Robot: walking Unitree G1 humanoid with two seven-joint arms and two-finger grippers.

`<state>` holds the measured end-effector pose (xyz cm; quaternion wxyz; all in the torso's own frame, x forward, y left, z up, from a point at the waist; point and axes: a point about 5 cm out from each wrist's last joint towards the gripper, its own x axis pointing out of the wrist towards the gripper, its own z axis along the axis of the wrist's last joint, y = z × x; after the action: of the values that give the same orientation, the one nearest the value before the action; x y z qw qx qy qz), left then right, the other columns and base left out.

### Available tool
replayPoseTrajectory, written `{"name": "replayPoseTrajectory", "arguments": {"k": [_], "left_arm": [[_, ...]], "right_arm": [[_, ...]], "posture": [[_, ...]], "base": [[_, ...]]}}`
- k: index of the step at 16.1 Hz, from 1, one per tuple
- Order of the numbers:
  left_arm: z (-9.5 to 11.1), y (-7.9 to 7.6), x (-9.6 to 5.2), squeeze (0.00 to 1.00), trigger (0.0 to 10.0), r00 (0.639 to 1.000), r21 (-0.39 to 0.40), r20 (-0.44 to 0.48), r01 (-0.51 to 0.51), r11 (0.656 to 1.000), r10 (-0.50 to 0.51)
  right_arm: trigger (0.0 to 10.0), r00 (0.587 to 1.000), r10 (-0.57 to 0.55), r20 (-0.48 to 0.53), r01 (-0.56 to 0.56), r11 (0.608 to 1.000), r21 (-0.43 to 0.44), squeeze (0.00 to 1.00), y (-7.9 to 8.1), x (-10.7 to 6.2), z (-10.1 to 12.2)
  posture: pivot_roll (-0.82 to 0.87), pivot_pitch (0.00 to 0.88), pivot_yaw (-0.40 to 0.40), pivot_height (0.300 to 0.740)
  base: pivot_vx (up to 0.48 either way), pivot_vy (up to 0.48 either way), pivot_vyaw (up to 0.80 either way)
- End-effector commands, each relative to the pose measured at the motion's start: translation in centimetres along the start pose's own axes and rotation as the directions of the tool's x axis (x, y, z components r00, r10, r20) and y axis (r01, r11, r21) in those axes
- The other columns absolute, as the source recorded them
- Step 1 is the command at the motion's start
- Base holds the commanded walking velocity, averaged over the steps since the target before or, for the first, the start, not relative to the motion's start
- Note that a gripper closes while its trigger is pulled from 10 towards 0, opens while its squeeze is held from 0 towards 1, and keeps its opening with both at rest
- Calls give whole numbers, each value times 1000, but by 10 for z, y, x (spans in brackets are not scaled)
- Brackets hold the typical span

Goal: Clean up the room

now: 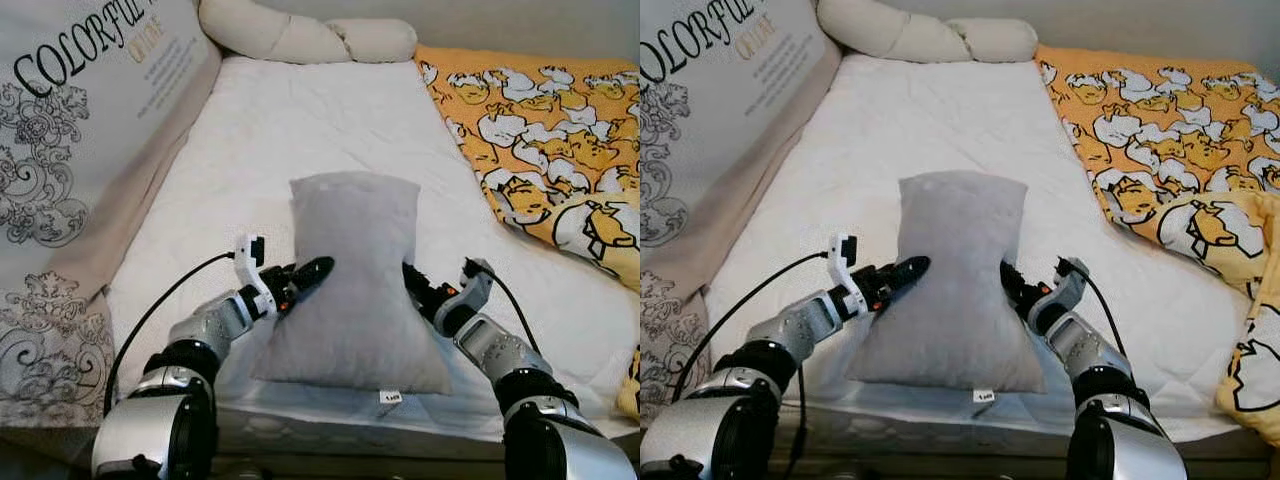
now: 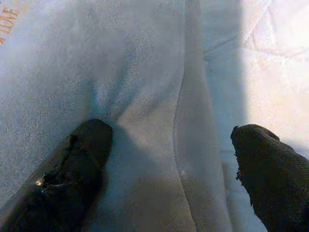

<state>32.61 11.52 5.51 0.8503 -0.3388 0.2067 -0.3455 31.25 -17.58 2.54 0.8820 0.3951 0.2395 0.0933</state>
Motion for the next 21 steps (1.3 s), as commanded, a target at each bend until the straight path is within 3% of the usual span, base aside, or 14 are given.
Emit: {"name": "replayPoseTrajectory", "arguments": {"k": [1,2,3,4,6,9,12,13,14,15,17,19,21], "left_arm": [[-9,-8,8,1000,10000,998,-16,-40,51,999,-52],[-17,-8,9,1000,10000,995,15,-94,37,999,-35],[-24,-7,10,808,902,991,31,-135,16,999,-12],[-32,-6,11,0,0,980,59,-198,-7,998,18],[-37,-6,12,0,0,972,85,-233,-20,996,40],[-34,-6,13,0,0,971,115,-236,-15,993,42],[-38,-7,12,0,0,960,149,-277,11,989,31],[-38,-7,12,0,0,960,153,-279,9,988,34],[-39,-6,12,0,0,960,154,-279,8,988,35],[-38,-6,12,0,0,960,160,-276,5,987,40],[-36,-5,12,0,0,963,166,-264,-8,986,52],[-33,-3,11,0,0,966,202,-245,-37,979,87],[-17,-5,16,0,0,977,345,-166,-66,936,130]], "right_arm": [[10000,999,28,-21,-29,999,-38,1000,7,5,-3],[2902,999,28,-36,-30,997,-73,278,8,6,-6],[0,998,36,-46,-40,995,-96,0,8,7,-8],[0,998,27,-60,-36,988,-151,0,7,7,-10],[0,995,5,-98,-25,979,-200,0,4,6,-15],[0,992,-5,-128,-14,990,-143,0,4,6,-18],[0,981,-16,-191,-20,983,-185,0,2,5,-27],[1294,980,-28,-199,-11,981,-191,0,1,5,-28],[1294,980,-34,-198,-6,981,-195,0,0,5,-28],[1725,982,-35,-184,-2,980,-198,0,1,6,-27],[0,991,-19,-129,-7,980,-201,0,5,8,-22],[0,996,9,-86,-28,976,-217,0,12,12,-19],[0,999,37,23,-30,967,-254,0,20,14,-10]], "posture": [[2,0,-40,740],[4,0,-40,740],[2,0,-39,740],[1,0,-38,740],[1,0,-35,740],[1,0,-29,740],[0,0,-23,740],[0,0,-22,740],[0,0,-22,740],[0,0,-24,740],[3,0,-26,740],[9,0,-31,740],[12,0,-31,740]], "base": [[0,0,0],[0,0,0],[0,0,0],[0,0,0],[0,0,0],[0,0,0],[0,0,0],[0,0,0],[0,0,0],[0,0,0],[0,0,0],[0,0,0],[0,0,0]]}}
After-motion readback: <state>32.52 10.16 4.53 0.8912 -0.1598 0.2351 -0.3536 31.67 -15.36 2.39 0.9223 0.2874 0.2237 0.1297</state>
